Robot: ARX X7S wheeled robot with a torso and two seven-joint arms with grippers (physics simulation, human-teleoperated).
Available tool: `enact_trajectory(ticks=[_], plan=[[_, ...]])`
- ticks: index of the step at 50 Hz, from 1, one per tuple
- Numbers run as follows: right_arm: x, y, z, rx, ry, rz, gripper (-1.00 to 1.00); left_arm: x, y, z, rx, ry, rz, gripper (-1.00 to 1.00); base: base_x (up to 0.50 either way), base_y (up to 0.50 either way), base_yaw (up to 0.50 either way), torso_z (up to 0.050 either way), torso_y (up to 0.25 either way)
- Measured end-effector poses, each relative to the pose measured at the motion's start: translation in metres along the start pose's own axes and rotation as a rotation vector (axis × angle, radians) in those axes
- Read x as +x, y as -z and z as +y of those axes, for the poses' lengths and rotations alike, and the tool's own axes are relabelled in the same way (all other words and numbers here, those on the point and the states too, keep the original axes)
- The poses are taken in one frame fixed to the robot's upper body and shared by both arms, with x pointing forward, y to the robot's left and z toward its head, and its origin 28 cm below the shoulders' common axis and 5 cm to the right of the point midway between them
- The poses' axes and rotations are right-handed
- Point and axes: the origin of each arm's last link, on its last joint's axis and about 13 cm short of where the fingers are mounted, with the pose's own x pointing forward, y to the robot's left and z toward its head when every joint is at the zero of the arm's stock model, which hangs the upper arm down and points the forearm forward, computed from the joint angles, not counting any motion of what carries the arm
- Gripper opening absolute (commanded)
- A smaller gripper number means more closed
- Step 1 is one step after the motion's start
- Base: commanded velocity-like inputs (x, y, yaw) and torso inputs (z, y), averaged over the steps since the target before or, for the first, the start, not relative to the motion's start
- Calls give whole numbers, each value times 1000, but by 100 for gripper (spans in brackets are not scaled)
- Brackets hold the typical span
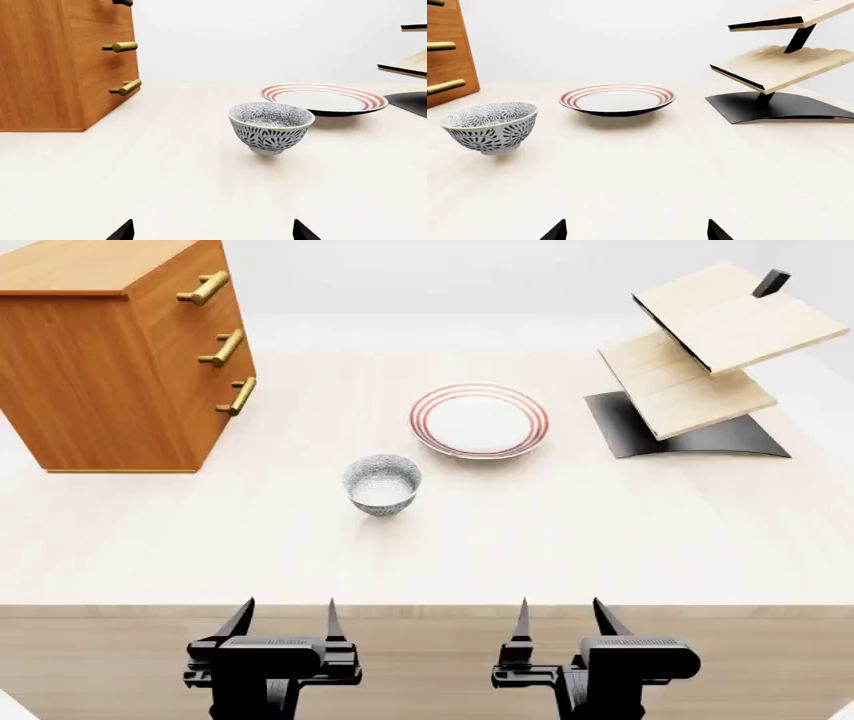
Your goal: Open the top drawer of the cabinet and put the bowl in it.
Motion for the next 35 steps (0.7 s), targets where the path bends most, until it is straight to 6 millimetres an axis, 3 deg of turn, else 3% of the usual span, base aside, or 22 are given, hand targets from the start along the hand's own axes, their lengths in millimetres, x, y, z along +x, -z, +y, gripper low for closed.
enact_trajectory(ticks=[20,35], plan=[[-2,-6,1,-32,13,-9,100,-1,-3,1,-3,-8,-8,100,0,0,0,1,0],[-5,-12,1,-45,17,-26,100,-2,-9,4,-19,-18,-25,100,0,0,0,50,23]])
